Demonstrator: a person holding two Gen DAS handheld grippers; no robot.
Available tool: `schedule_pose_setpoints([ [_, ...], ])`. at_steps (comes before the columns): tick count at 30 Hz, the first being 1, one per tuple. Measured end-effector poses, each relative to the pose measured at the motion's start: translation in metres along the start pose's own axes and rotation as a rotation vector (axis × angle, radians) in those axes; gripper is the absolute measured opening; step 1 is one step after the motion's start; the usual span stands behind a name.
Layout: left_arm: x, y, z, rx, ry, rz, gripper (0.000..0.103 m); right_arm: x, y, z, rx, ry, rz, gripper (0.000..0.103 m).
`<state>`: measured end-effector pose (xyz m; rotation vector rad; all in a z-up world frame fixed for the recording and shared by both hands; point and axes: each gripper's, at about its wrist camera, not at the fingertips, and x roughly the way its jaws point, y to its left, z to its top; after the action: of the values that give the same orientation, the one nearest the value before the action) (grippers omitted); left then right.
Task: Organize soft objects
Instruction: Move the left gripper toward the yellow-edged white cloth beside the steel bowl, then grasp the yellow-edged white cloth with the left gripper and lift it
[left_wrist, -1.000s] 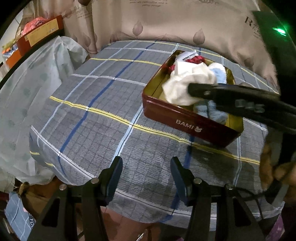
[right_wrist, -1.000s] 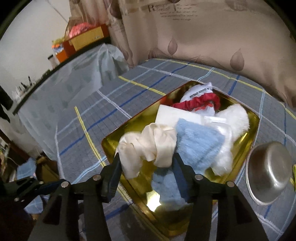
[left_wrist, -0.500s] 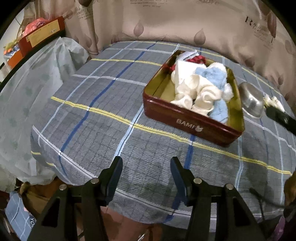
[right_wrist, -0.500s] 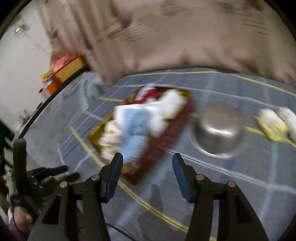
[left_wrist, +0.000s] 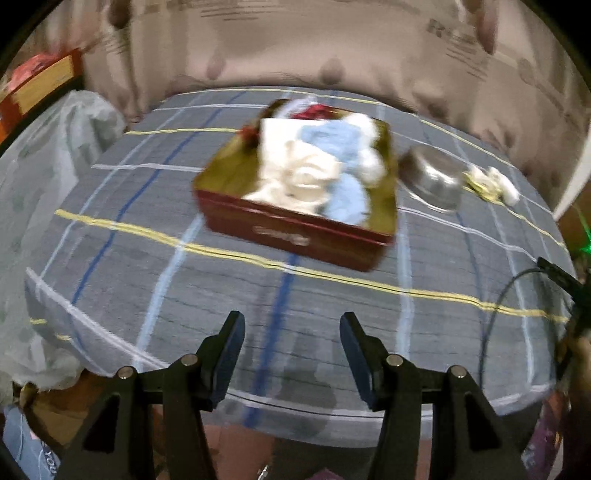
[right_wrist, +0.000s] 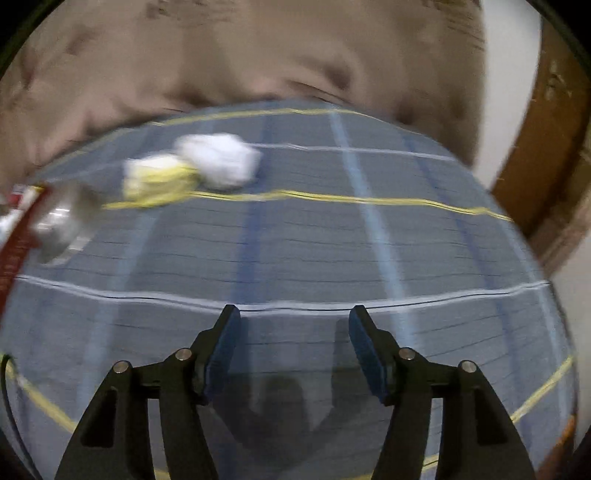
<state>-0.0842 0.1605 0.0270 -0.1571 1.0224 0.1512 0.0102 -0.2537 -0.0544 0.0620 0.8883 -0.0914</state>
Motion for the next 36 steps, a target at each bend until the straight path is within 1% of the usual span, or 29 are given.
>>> schedule_pose_setpoints([
  [2, -0.001, -0.015, 0.000, 0.032, 0.009, -0.039, 0.055, 0.007, -0.016, 0.003, 0.017, 0.000, -0.026, 0.074],
  [3, -0.002, -0.020, 0.000, 0.044, 0.015, -0.060, 0.055, 0.008, -0.021, 0.004, 0.029, -0.003, -0.031, 0.076],
  [5, 0.000, -0.035, 0.005, 0.071, 0.044, -0.124, 0.055, 0.013, -0.033, 0.007, 0.078, 0.007, 0.003, 0.077],
  [6, 0.002, -0.046, 0.010, 0.087, 0.073, -0.172, 0.055, 0.016, -0.034, 0.008, 0.090, 0.018, 0.017, 0.077],
  [9, 0.005, -0.073, 0.025, 0.094, 0.122, -0.292, 0.055, 0.015, -0.039, 0.007, 0.103, 0.001, 0.048, 0.081],
  [11, 0.010, -0.098, 0.043, 0.090, 0.165, -0.397, 0.055, 0.014, -0.036, 0.007, 0.096, -0.001, 0.069, 0.083],
  [14, 0.020, -0.139, 0.076, 0.078, 0.214, -0.524, 0.055, 0.012, -0.034, 0.007, 0.093, -0.015, 0.086, 0.084],
  [16, 0.029, -0.167, 0.096, 0.083, 0.234, -0.557, 0.056, 0.009, -0.034, 0.004, 0.097, -0.027, 0.104, 0.084],
  [20, 0.060, -0.227, 0.141, 0.084, 0.286, -0.560, 0.056, 0.004, -0.036, 0.002, 0.106, -0.055, 0.142, 0.085],
  [21, 0.068, -0.235, 0.148, 0.074, 0.301, -0.555, 0.056, 0.003, -0.036, 0.002, 0.106, -0.061, 0.155, 0.085],
  [23, 0.091, -0.252, 0.164, 0.027, 0.350, -0.567, 0.056, 0.000, -0.037, 0.001, 0.100, -0.073, 0.178, 0.086],
  [25, 0.116, -0.264, 0.178, -0.045, 0.388, -0.586, 0.056, -0.003, -0.036, 0.000, 0.095, -0.084, 0.197, 0.086],
  [27, 0.136, -0.271, 0.186, -0.104, 0.425, -0.576, 0.056, -0.005, -0.037, 0.000, 0.092, -0.094, 0.223, 0.086],
  [32, 0.169, -0.272, 0.194, -0.204, 0.454, -0.520, 0.056, -0.008, -0.039, -0.001, 0.087, -0.115, 0.278, 0.086],
  [36, 0.188, -0.268, 0.198, -0.253, 0.450, -0.461, 0.056, -0.010, -0.040, -0.002, 0.087, -0.126, 0.310, 0.087],
])
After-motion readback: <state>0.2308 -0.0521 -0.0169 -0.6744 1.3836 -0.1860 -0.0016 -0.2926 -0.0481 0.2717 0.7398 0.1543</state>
